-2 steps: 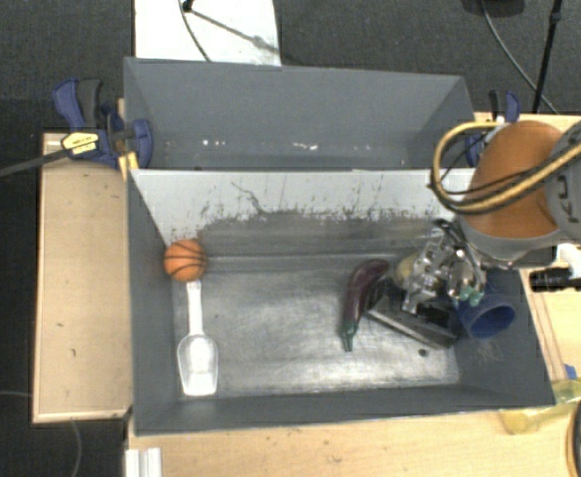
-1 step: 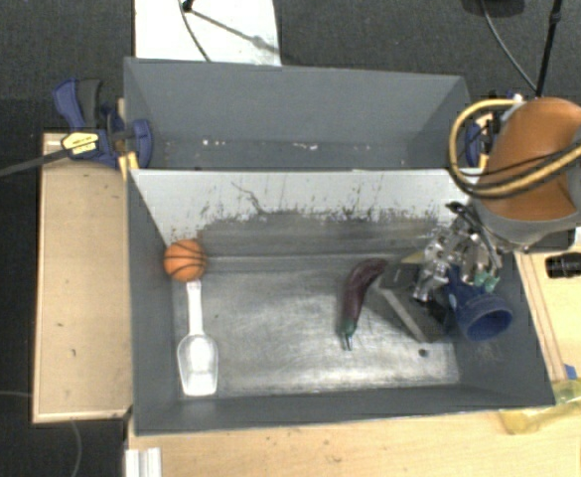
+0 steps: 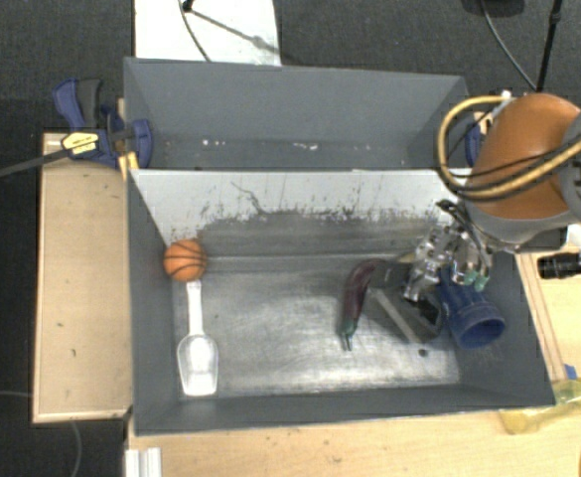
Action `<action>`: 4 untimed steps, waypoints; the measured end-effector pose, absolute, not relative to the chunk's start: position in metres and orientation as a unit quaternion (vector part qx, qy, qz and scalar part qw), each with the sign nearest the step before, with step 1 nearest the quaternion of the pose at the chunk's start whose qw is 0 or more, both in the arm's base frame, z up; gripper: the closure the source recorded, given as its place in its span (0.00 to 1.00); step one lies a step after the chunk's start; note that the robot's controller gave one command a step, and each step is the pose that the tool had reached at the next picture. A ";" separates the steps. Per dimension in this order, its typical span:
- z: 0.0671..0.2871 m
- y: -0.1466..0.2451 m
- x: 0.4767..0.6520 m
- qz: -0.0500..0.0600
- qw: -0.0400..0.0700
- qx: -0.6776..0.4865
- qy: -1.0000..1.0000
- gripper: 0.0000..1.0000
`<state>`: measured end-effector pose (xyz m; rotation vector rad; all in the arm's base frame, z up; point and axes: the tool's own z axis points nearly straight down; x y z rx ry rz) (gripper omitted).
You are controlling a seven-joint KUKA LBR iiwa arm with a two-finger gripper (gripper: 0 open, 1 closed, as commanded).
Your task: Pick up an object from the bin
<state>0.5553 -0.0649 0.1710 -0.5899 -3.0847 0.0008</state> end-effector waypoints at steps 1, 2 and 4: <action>0.206 -0.062 0.549 0.000 0.002 -0.175 -0.985 1.00; 0.225 -0.058 0.548 0.000 0.000 -0.182 -0.983 1.00; 0.140 -0.036 0.543 -0.001 0.002 -0.148 -0.989 1.00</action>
Offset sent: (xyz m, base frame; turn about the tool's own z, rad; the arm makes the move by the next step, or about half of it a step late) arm -0.0077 0.0070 0.0556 -0.0103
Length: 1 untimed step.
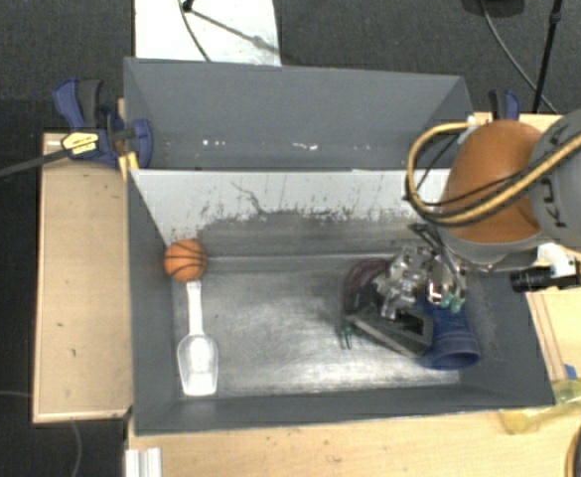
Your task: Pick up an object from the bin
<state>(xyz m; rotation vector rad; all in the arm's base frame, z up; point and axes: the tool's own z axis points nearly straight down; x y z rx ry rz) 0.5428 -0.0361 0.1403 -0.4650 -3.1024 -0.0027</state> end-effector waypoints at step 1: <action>0.189 -0.038 0.542 0.000 0.005 -0.153 -0.988 1.00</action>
Offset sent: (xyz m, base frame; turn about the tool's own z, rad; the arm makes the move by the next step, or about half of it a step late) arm 0.0360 0.0230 0.2132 -0.1743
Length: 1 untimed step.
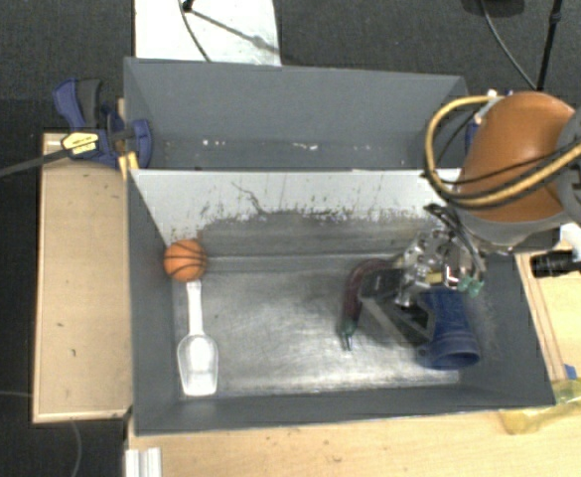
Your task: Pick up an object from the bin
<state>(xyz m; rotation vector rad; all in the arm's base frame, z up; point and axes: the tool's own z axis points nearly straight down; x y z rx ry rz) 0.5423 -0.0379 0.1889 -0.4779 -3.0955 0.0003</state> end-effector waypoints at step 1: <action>0.251 -0.030 0.555 0.001 0.002 -0.127 -0.992 1.00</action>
Offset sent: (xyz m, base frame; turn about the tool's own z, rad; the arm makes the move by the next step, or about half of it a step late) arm -0.0082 -0.0036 0.1949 -0.0711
